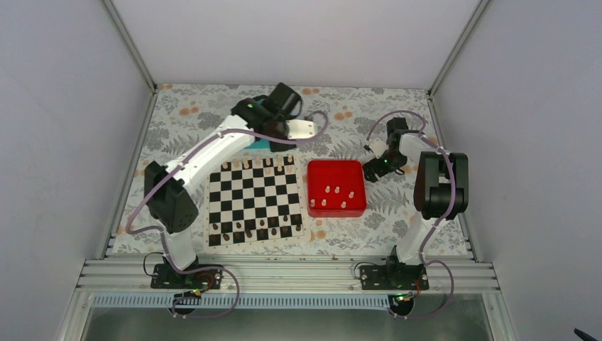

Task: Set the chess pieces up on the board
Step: Pick up the chess piece from the storage box.

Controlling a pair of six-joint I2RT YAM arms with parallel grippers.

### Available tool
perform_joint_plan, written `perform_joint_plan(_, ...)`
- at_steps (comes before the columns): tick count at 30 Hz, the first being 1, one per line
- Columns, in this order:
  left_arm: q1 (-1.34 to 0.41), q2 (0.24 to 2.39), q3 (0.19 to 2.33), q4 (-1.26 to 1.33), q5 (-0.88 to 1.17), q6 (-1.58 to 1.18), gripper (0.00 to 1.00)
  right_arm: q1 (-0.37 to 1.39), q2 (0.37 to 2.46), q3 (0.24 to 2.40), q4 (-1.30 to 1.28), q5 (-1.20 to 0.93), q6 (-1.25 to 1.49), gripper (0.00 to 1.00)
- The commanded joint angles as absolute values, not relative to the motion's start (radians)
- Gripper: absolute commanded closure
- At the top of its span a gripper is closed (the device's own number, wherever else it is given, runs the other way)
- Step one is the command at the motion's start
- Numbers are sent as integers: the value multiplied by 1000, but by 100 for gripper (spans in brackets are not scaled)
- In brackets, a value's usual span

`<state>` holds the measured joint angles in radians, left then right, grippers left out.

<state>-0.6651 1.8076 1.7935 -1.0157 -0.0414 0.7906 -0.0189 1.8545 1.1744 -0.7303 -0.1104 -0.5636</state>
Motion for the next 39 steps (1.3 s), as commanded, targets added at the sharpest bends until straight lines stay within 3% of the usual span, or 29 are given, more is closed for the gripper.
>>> perform_joint_plan(1, -781, 1906, 1902, -1065, -30, 758, 55, -9, 1855, 1165, -730, -111, -569, 0)
perform_joint_plan(8, -919, 2065, 2012, -1039, 9, 769, 55, -9, 1856, 1166, -733, -118, -572, 0)
perform_joint_plan(17, -958, 2286, 2192, -1094, 86, 784, 55, -7, 1861, 1163, -736, -124, -577, 0)
perform_joint_plan(39, -954, 2362, 2072, -1064, 102, 804, 56, -5, 1867, 1161, -739, -130, -579, 0)
